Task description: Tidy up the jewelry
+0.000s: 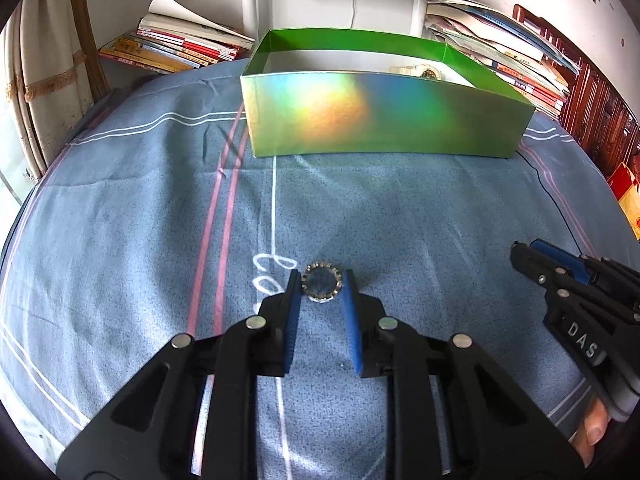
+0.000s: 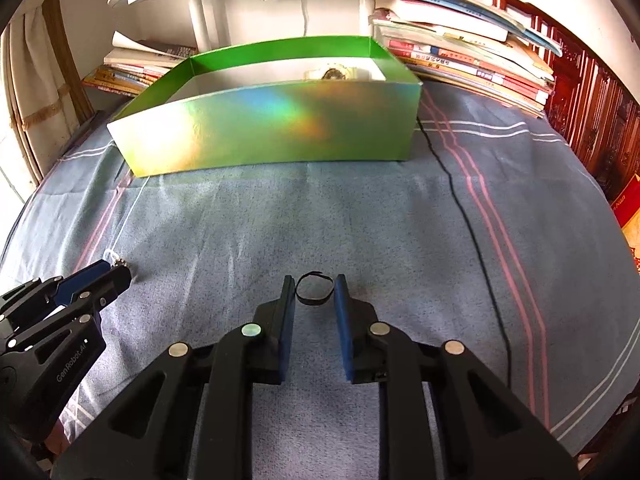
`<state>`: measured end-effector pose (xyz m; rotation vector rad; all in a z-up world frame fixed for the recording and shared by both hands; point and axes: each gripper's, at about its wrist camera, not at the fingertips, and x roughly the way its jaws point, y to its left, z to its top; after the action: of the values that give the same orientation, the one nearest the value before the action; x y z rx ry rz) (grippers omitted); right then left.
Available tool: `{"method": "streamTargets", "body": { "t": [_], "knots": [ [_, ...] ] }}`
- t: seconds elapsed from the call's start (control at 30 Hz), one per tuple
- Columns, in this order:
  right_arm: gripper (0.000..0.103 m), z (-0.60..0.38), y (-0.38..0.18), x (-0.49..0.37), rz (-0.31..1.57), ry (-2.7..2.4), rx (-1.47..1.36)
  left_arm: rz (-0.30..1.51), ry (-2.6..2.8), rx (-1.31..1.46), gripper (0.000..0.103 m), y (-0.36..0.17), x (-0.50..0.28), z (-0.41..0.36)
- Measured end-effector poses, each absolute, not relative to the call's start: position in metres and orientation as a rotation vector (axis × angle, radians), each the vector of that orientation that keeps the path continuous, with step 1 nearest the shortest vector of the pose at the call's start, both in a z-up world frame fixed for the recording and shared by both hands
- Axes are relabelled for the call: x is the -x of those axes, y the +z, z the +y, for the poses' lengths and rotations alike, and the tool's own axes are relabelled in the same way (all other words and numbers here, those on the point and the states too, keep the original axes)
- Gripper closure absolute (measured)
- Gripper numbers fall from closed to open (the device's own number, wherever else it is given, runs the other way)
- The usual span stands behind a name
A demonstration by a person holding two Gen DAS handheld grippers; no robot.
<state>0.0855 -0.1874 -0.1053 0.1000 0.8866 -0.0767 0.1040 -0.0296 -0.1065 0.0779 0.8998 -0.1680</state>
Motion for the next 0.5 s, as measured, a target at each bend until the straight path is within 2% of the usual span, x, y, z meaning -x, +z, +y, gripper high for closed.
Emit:
{"method": "streamTargets", "body": {
  "t": [0.5],
  "knots": [
    [0.083,-0.185,-0.090,-0.079,0.862,-0.085,-0.084,0.857,-0.171,-0.068,0.082,-0.088,-0.099,-0.024]
  ]
}}
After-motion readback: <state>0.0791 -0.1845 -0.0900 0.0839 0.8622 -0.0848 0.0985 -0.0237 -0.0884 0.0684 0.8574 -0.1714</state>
